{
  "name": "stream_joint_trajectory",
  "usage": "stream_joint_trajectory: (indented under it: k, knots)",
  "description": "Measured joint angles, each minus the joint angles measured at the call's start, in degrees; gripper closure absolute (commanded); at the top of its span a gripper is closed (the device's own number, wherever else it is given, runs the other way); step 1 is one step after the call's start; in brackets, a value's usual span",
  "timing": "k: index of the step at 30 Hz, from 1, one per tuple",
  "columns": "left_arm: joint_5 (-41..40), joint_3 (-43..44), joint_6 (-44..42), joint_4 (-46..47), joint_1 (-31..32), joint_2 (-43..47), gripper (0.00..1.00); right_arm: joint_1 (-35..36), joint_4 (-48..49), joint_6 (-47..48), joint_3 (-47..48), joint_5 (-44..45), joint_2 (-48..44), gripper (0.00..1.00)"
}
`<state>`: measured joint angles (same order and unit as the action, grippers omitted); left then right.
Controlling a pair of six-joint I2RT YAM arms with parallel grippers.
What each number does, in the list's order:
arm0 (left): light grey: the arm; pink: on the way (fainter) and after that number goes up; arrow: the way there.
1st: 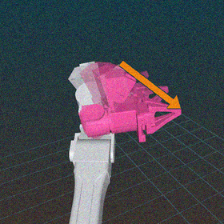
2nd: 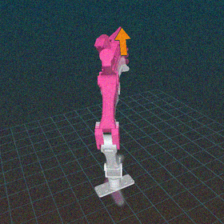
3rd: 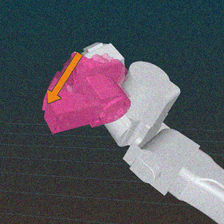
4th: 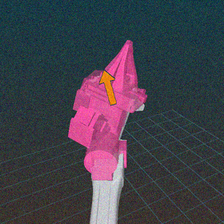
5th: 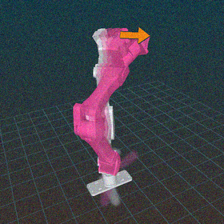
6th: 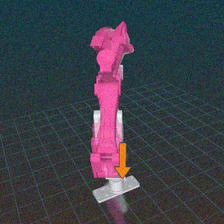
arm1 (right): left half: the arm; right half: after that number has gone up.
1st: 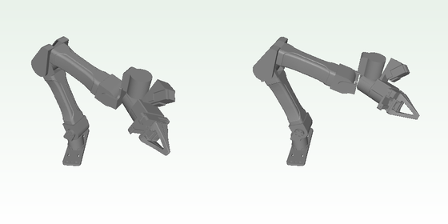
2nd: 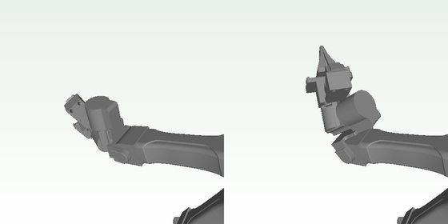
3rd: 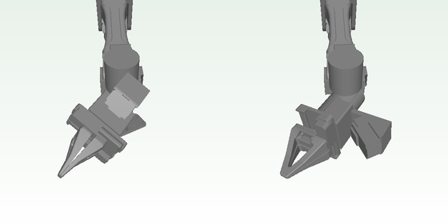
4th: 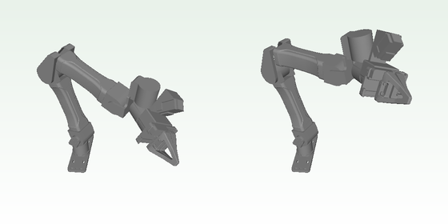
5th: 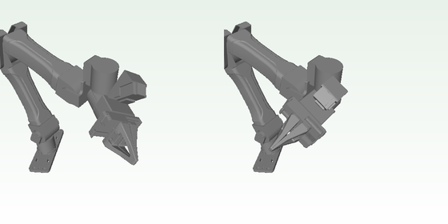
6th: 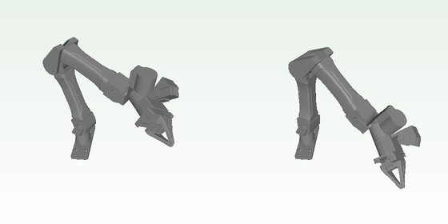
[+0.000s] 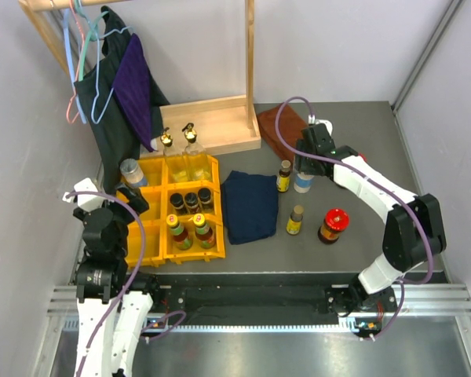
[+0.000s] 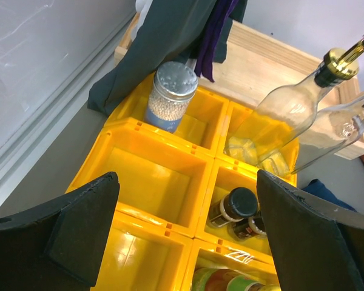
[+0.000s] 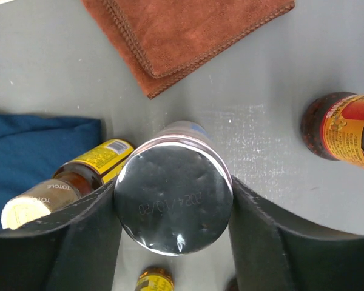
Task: Organize the condiment bottles
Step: Pick up the bottle from the center of the board, then place the bottle in the storage box.
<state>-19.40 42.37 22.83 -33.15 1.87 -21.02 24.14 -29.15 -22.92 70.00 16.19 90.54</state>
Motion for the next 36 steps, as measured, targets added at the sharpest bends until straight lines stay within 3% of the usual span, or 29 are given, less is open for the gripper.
stream_joint_trajectory:
  k: [2, 3, 7, 19, 28, 36]
  knots:
    - [-0.02, -0.63, 0.04, -0.04, 0.0, 0.2, 0.01, -0.02, 0.09, -0.28, -0.2, 0.22, -0.04, 0.59]
    - [0.0, -0.87, 0.13, -0.11, 0.0, 0.31, 0.01, -0.02, 0.15, -0.37, -0.2, 0.46, -0.04, 0.7]
    - [0.02, -1.29, 0.96, -0.13, 0.0, 0.55, 0.01, -0.04, 0.04, -0.72, -0.2, 1.01, -0.09, 0.99]
    - [0.72, -1.31, 3.08, -0.33, 0.0, 0.61, 0.01, -0.04, -5.79, -0.7, 1.57, 3.41, -7.52, 1.0]
    - [4.85, 0.9, 4.87, -0.33, 0.0, -5.07, 0.01, 1.16, -10.97, 0.83, 12.09, 1.44, -21.22, 1.0]
    - [6.01, 4.74, 6.43, -1.36, 0.0, -14.58, 0.01, 16.31, -12.66, 5.31, 24.0, 1.25, -21.16, 1.0]
